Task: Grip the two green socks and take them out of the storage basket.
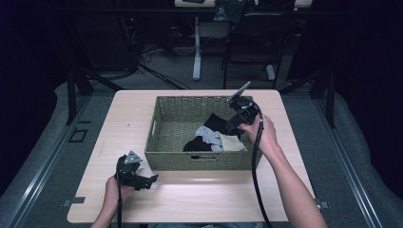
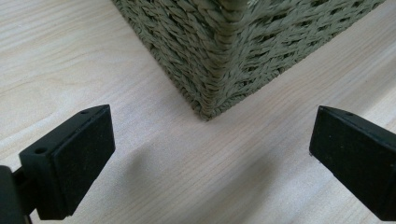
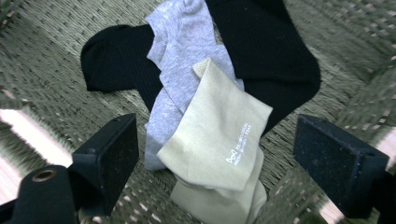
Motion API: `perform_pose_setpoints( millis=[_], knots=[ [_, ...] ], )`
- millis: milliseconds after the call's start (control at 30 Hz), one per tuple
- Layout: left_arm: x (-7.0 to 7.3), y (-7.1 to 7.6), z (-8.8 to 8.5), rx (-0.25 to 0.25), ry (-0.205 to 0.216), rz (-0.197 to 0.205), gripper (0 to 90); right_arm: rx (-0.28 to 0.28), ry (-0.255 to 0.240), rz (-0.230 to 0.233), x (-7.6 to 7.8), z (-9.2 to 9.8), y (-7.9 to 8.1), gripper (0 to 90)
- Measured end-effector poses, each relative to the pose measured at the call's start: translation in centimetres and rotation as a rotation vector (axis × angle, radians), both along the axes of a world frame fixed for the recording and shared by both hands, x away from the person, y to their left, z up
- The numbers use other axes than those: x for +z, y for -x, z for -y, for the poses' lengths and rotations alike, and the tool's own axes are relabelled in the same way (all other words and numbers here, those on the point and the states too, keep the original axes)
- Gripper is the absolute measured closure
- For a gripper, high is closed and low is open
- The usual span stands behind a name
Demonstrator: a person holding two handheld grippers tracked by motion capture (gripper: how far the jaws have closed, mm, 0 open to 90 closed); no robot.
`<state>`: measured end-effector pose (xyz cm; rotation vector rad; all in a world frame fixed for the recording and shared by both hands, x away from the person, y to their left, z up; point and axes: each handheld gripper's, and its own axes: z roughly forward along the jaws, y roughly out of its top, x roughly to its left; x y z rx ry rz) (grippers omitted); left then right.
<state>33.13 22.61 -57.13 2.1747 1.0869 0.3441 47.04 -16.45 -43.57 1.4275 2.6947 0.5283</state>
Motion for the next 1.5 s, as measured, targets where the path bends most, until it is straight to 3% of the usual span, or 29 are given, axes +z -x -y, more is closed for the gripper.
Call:
perform_pose_setpoints(
  millis=[167,267,400,500,700,767,800,833,900,967,1033,1100,1133,1167,1333,1500],
  knots=[
    [0.0,0.0,0.0,-0.001,0.0,0.0,0.2,-0.01,0.01,-0.02,-1.4,-0.7,-0.6,19.2],
    [0.0,0.0,0.0,0.002,0.001,-0.001,0.2,0.013,0.037,-0.055,-2.3,-1.1,-1.0,22.7],
    [0.0,0.0,0.0,0.002,0.001,-0.001,0.2,0.017,0.042,-0.082,-3.7,-1.7,-1.3,31.4],
    [0.0,0.0,0.0,0.0,-0.002,0.001,0.2,0.002,0.037,-0.078,-4.2,-1.9,-1.4,33.0],
    [0.0,0.0,0.0,0.0,-0.003,0.0,0.2,-0.002,0.073,-0.095,-5.5,-2.4,-1.8,37.6],
    [0.0,0.0,0.0,0.002,0.0,-0.001,0.2,0.005,0.093,-0.113,-5.8,-2.5,-2.0,44.3],
    [0.0,0.0,0.0,0.002,0.001,-0.001,0.2,-0.009,0.093,-0.116,-6.2,-2.6,-2.0,54.9],
    [0.0,0.0,0.0,0.001,-0.002,0.0,0.2,0.007,0.115,-0.134,-6.1,-2.5,-2.2,56.3],
    [0.0,0.0,0.0,0.0,-0.002,0.0,0.2,-0.016,0.095,-0.135,-6.6,-2.5,-2.3,62.3],
    [0.0,0.0,0.0,0.0,-0.003,0.0,0.2,-0.008,0.11,-0.163,-6.7,-2.3,-2.4,65.9],
    [0.0,0.0,0.0,0.001,-0.001,-0.001,0.2,-0.022,0.107,-0.16,-7.0,-2.2,-2.4,69.3],
    [0.0,0.0,0.0,0.0,-0.004,0.0,0.2,-0.025,0.113,-0.17,-7.0,-2.2,-2.4,81.1],
    [0.0,0.0,0.0,0.0,-0.004,0.0,0.2,-0.025,0.113,-0.17,-7.0,-2.2,-2.4,81.1],
    [0.0,0.0,0.0,0.002,-0.002,-0.001,0.2,-0.008,0.127,-0.179,-6.8,-2.2,-2.4,86.9],
    [0.0,0.0,0.0,0.0,-0.005,0.0,0.2,-0.027,0.111,-0.161,-6.7,-2.1,-2.2,88.2],
    [0.1,0.0,0.0,-0.004,-0.007,-0.003,0.2,-0.013,0.108,-0.129,-5.2,-1.7,-2.0,88.4]
  ],
)
